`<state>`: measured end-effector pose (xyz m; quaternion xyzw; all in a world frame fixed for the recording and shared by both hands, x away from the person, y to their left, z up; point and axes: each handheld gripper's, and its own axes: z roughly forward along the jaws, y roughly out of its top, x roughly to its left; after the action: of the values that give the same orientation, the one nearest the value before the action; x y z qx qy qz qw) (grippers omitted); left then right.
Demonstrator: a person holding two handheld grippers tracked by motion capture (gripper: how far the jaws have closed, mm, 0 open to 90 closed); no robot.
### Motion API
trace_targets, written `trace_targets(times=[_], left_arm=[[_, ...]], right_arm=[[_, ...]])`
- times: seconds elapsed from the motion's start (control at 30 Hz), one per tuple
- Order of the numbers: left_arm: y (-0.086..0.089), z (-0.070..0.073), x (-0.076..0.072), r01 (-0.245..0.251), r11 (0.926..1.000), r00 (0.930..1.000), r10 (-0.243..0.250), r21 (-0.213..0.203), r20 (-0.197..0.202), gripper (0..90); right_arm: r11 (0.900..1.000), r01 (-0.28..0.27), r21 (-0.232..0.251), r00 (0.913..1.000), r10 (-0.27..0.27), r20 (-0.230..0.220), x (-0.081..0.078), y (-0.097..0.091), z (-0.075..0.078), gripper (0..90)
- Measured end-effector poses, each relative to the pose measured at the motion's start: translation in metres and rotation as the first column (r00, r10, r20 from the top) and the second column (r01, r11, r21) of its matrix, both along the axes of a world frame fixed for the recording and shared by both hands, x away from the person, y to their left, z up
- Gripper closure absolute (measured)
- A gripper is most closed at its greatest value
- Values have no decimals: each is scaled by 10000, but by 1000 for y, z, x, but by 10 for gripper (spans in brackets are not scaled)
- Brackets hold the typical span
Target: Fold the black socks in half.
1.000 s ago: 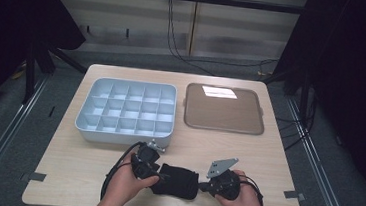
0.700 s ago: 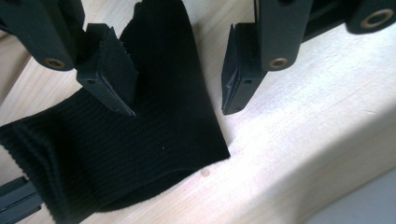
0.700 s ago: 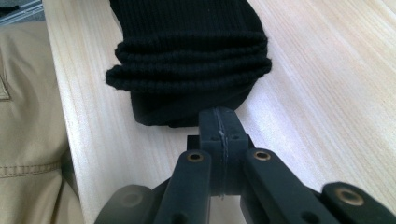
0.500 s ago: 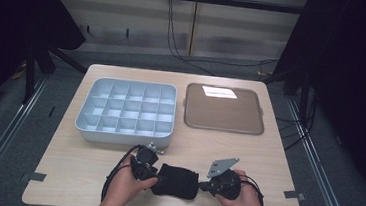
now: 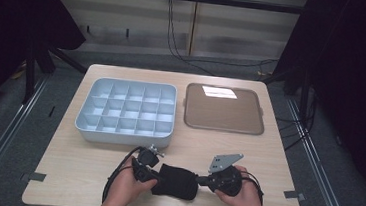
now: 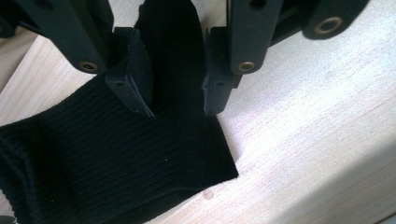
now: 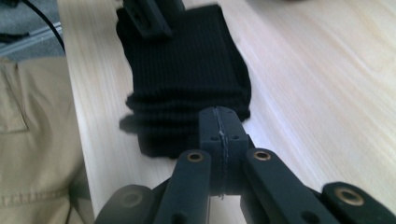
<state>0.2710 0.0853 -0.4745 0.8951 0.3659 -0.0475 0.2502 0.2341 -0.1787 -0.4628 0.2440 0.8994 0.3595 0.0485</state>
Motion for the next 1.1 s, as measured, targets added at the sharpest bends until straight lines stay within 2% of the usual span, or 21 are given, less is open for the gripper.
trace_targets(times=[0.27,0.43,0.57,0.7,0.93,1.1], left_arm=[[-1,0,1,-19,9998,9996,14,-175,-273,739],[0,0,1,-84,9997,9995,77,-217,-318,762],[-1,1,0,-99,9998,9996,94,-179,-283,767],[-1,1,0,-98,9998,9996,92,-192,-282,770],[-1,1,1,-93,9998,9994,87,-178,-328,775],[0,2,1,-72,9998,9995,67,-175,-300,782]], right_arm=[[9999,-76,89,9998,74,197,4,14,4,900],[9994,-26,358,9995,15,309,5,19,6,900],[9990,-307,338,9987,293,409,4,27,6,899],[9982,-601,91,9977,597,333,3,33,0,898],[9978,-638,-179,9979,637,-88,3,30,-8,900],[9976,-626,-298,9979,622,-155,2,28,-9,900]])
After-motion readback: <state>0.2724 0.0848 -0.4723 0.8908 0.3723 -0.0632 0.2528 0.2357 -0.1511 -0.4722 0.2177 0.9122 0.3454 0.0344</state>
